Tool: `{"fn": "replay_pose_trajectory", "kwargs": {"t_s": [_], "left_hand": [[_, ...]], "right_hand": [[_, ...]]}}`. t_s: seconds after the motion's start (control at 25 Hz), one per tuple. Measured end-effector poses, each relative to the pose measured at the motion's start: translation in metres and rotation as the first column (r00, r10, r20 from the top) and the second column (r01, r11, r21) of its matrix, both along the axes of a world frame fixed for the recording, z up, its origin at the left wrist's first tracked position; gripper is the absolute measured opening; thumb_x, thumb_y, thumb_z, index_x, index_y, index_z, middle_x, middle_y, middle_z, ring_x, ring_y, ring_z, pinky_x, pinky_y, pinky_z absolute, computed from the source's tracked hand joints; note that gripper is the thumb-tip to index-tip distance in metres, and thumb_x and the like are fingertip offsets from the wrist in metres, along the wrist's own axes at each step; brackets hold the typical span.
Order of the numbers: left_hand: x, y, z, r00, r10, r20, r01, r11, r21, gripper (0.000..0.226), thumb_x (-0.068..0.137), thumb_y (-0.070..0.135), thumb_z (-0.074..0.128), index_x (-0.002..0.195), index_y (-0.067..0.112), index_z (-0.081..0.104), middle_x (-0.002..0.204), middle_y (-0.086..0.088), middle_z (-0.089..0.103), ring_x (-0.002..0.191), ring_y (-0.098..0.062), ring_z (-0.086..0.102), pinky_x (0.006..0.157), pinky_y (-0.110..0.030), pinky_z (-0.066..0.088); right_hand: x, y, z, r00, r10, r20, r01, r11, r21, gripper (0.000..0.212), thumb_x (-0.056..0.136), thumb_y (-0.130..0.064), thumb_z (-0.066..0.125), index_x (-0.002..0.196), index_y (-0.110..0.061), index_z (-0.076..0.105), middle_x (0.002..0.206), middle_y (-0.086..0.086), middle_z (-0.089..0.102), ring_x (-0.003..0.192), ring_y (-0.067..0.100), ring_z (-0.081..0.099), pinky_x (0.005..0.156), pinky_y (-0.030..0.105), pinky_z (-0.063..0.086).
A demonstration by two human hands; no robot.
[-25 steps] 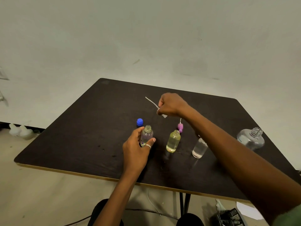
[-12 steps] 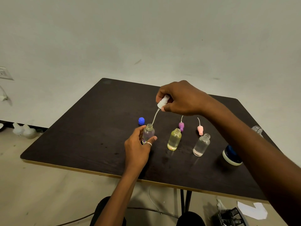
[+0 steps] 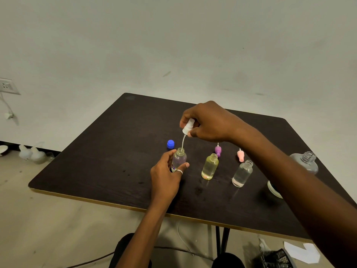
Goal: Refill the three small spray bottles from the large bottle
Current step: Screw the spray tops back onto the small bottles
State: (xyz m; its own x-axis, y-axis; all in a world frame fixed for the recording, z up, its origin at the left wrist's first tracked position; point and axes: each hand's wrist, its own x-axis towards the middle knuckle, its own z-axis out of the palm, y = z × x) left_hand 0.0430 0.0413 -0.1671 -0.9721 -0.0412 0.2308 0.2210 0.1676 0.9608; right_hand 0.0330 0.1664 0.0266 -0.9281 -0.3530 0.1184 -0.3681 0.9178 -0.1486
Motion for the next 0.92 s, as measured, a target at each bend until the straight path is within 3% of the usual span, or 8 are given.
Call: {"fn": "replay_pose_trajectory", "kwargs": {"t_s": [0.12,0.2,0.36,0.52,0.68,0.92], "left_hand": [[0.001,-0.001,0.001,1.000,-0.008,0.010,0.008,1.000,0.000,0.053,0.077,0.023,0.083,0.126,0.021,0.063,0.113,0.011,0.070,0.101,0.002,0.066,0.085,-0.011,0.052],[0.002,-0.001,0.003,1.000,-0.017,0.022,0.017,1.000,-0.006,0.052,0.078,0.023,0.082,0.126,0.022,0.062,0.113,0.012,0.069,0.100,0.003,0.065,0.082,-0.007,0.050],[0.001,-0.002,0.004,0.999,-0.031,0.027,0.031,0.999,-0.008,0.049,0.080,0.022,0.081,0.125,0.024,0.061,0.113,0.012,0.068,0.100,0.000,0.065,0.084,-0.014,0.052],[0.000,-0.002,0.001,0.999,-0.034,0.016,0.034,0.999,-0.018,0.052,0.079,0.024,0.081,0.127,0.023,0.061,0.116,0.011,0.069,0.106,-0.004,0.065,0.091,-0.022,0.054],[0.001,-0.003,0.003,0.999,-0.036,0.021,0.037,0.999,-0.024,0.051,0.079,0.024,0.081,0.126,0.025,0.061,0.107,0.019,0.066,0.099,0.005,0.063,0.080,-0.007,0.049],[0.001,-0.002,0.003,0.999,-0.029,0.016,0.029,0.999,-0.015,0.048,0.079,0.023,0.082,0.122,0.026,0.063,0.106,0.017,0.068,0.098,0.002,0.065,0.083,-0.013,0.051]], "right_hand": [[-0.001,-0.006,-0.014,0.999,0.014,0.034,-0.015,1.000,0.018,0.026,0.082,-0.012,0.072,0.107,-0.019,0.071,0.105,-0.003,0.069,0.091,0.013,0.063,0.081,0.028,0.052],[-0.005,-0.009,-0.026,0.999,0.016,0.047,-0.018,0.999,0.050,0.026,0.082,-0.012,0.072,0.107,-0.020,0.070,0.107,-0.002,0.069,0.092,0.014,0.063,0.080,0.027,0.051],[-0.013,-0.009,-0.044,0.998,0.020,0.060,-0.026,0.994,0.105,0.029,0.081,-0.008,0.072,0.108,-0.020,0.072,0.109,0.000,0.069,0.095,0.016,0.063,0.079,0.025,0.050],[-0.016,-0.008,-0.050,0.996,0.034,0.085,-0.042,0.995,0.094,0.026,0.080,-0.010,0.073,0.105,-0.020,0.073,0.106,-0.001,0.070,0.093,0.016,0.064,0.084,0.034,0.055],[-0.018,-0.011,-0.053,0.995,0.057,0.087,-0.067,0.991,0.118,0.025,0.080,-0.009,0.073,0.102,-0.021,0.074,0.105,-0.002,0.070,0.093,0.015,0.063,0.083,0.033,0.055],[-0.021,-0.014,-0.056,0.995,0.049,0.084,-0.064,0.981,0.181,0.026,0.079,-0.009,0.073,0.102,-0.021,0.073,0.106,-0.001,0.070,0.093,0.017,0.064,0.080,0.032,0.055]]}}
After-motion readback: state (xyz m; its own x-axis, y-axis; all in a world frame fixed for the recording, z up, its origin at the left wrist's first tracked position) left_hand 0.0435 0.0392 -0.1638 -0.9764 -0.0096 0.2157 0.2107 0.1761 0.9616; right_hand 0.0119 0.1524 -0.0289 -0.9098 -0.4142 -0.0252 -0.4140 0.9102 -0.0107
